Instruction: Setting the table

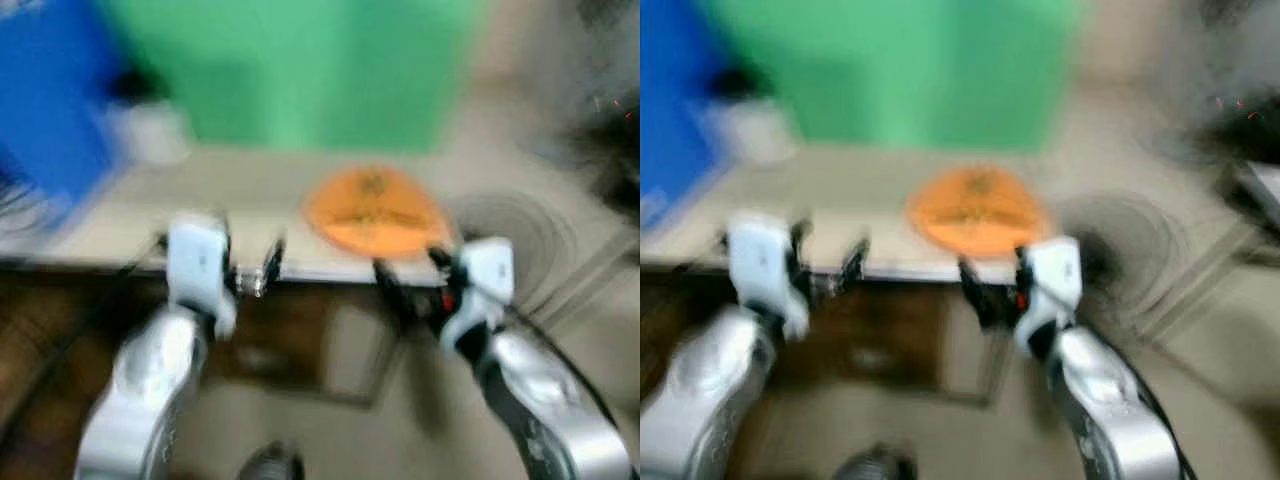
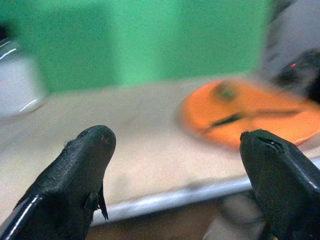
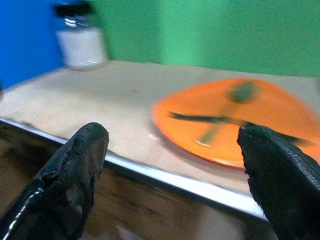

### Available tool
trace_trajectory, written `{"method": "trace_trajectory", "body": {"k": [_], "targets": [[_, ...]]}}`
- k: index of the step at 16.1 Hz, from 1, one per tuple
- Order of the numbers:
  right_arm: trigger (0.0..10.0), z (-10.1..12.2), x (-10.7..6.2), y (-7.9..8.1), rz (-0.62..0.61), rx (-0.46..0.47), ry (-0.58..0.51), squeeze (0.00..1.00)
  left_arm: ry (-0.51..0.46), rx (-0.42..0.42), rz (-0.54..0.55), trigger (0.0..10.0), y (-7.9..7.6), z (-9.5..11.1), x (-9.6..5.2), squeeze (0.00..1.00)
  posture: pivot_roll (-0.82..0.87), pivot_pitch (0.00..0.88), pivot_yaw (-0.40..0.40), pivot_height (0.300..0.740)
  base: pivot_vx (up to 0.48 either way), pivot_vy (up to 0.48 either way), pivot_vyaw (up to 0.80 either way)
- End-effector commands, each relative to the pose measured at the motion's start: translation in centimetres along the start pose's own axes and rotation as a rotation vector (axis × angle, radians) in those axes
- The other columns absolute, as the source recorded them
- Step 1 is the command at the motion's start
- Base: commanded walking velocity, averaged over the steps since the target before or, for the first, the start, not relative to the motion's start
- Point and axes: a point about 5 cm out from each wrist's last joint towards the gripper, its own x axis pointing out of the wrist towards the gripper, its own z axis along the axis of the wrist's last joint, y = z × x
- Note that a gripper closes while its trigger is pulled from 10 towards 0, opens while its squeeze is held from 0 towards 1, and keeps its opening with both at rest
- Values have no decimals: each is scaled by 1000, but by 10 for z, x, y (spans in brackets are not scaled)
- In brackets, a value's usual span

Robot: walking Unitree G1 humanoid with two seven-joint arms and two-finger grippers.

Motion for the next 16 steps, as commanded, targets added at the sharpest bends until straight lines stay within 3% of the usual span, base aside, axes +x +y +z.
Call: {"method": "trace_trajectory", "body": {"k": [1,6,9,16], "targets": [[10000,-1,1,1,7,10,6,1000,-41,19,-10,10000,0,10,5,1000,113,0,41,740,319,0,800],[10000,0,2,1,-2,5,5,1000,-37,23,-34,10000,-2,9,5,1000,117,0,42,740,319,0,800],[10000,1,0,-3,-48,35,-15,1000,-38,23,-61,10000,-3,10,6,1000,114,0,46,740,316,0,0],[10000,2,-7,-8,-125,41,-6,1000,-20,24,-174,10000,-15,6,3,1000,107,0,50,740,208,0,-798]]}}
